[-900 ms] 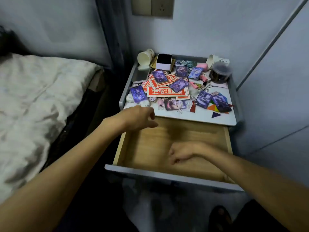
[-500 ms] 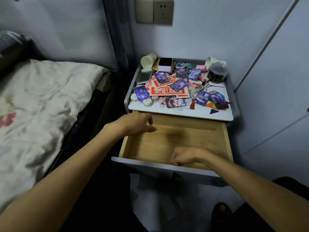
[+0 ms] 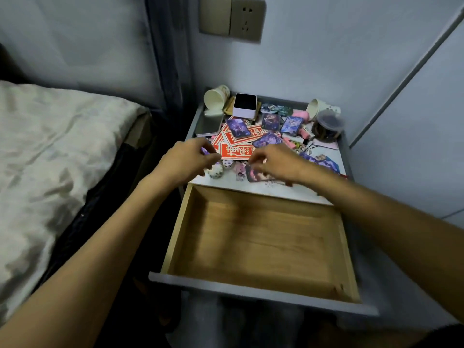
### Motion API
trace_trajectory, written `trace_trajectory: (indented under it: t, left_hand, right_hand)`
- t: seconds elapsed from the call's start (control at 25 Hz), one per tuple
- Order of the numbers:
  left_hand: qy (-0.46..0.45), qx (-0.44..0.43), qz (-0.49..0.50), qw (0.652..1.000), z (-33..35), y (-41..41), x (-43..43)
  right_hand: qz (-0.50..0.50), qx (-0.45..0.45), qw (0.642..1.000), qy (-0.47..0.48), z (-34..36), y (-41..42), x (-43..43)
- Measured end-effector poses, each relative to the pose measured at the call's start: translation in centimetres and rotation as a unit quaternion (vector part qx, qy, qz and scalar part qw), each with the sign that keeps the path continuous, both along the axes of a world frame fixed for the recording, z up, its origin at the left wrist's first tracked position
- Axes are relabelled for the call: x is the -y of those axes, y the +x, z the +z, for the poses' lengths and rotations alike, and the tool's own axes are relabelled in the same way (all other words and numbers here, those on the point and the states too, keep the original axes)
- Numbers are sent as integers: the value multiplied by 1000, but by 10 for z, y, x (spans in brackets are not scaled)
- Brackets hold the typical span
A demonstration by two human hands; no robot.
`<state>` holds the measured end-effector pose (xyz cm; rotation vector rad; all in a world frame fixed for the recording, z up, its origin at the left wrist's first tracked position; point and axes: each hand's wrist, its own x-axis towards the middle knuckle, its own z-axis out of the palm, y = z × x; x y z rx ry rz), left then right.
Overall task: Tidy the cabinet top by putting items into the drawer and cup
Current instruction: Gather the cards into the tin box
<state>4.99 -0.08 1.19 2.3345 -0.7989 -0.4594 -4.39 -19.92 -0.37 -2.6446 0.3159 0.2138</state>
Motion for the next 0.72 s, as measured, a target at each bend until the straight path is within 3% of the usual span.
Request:
trace_trajectory:
  t: [0.12,0.28,0.4,0.72]
  left_hand:
    - [-109,-74,62,989,-11,34,20]
    - [-243,-209,178,930,-28,62,35]
    - [-266,-288,206,896,-28,66,40]
    - [-307,-343,219,860,-28,79,50]
  right_hand:
    - [-31,94,987,-127,-3,68,38]
    - [-62,119,969,-207,-28,147,79]
    - [-77,124,959,-244,-48,168,92]
    - [-102,160,952,-240,-57,177,95]
